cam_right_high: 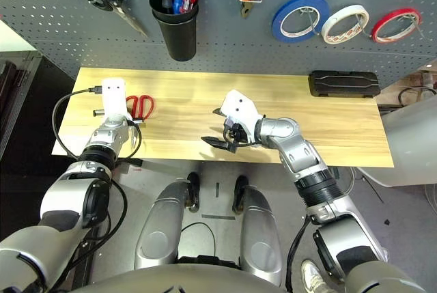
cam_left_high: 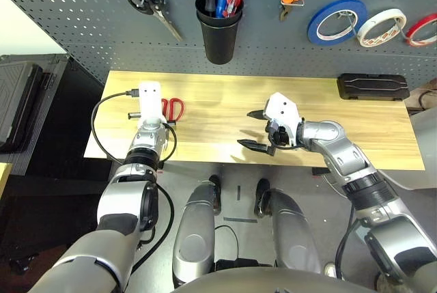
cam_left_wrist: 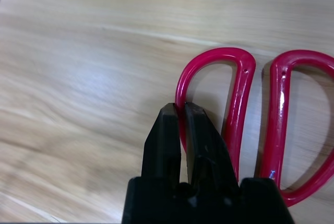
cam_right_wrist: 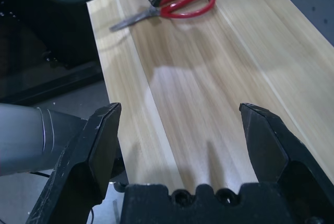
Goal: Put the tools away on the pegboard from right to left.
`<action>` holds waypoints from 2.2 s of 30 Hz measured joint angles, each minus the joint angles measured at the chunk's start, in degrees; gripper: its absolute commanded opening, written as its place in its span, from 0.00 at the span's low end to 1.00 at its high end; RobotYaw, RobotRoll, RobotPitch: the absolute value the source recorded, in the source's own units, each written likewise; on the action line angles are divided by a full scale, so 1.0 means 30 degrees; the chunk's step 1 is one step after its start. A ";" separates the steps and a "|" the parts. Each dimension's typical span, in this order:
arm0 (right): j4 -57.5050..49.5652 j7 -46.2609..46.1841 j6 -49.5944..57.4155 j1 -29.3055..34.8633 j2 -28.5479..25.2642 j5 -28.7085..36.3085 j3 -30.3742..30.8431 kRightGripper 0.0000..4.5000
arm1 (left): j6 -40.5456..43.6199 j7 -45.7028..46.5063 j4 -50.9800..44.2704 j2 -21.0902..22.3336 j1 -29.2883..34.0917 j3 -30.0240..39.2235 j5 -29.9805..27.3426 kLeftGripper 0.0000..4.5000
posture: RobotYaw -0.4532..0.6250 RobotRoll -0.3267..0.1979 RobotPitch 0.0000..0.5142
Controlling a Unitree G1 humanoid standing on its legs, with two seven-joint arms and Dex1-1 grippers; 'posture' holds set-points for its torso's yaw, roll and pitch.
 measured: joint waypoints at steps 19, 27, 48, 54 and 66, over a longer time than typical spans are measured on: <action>0.2865 0.2065 -0.3983 -0.0732 -0.0435 0.3284 -0.3162 1.00 | 0.3978 0.0247 -1.7270 -0.2190 0.6190 0.1821 -0.2454 0.00 | 0.72 0.62 0.49; 0.3411 0.2051 -0.4272 -0.0695 -0.0482 0.3321 -0.3584 1.00 | 0.3983 0.0468 -1.5435 -0.1338 0.5220 0.2070 -0.2008 0.30 | 0.68 0.62 0.48; 0.0144 -0.0013 -0.3412 0.0972 -0.0124 0.2423 -0.2722 1.00 | -0.1539 0.1063 -0.0340 0.0864 -0.0420 0.1265 -0.0308 1.00 | 0.56 0.62 0.64; -0.1288 -0.0521 -0.2411 0.1475 0.0132 0.2397 -0.2186 1.00 | -0.2632 0.1351 0.2264 0.0989 -0.1312 0.0934 -0.0182 1.00 | 0.53 0.62 0.67; -0.3276 -0.0980 -0.1007 0.1920 -0.0319 0.2431 -0.2211 1.00 | -0.3820 0.1846 0.5754 0.1507 -0.2200 0.0932 -0.0202 0.34 | 0.49 0.62 0.67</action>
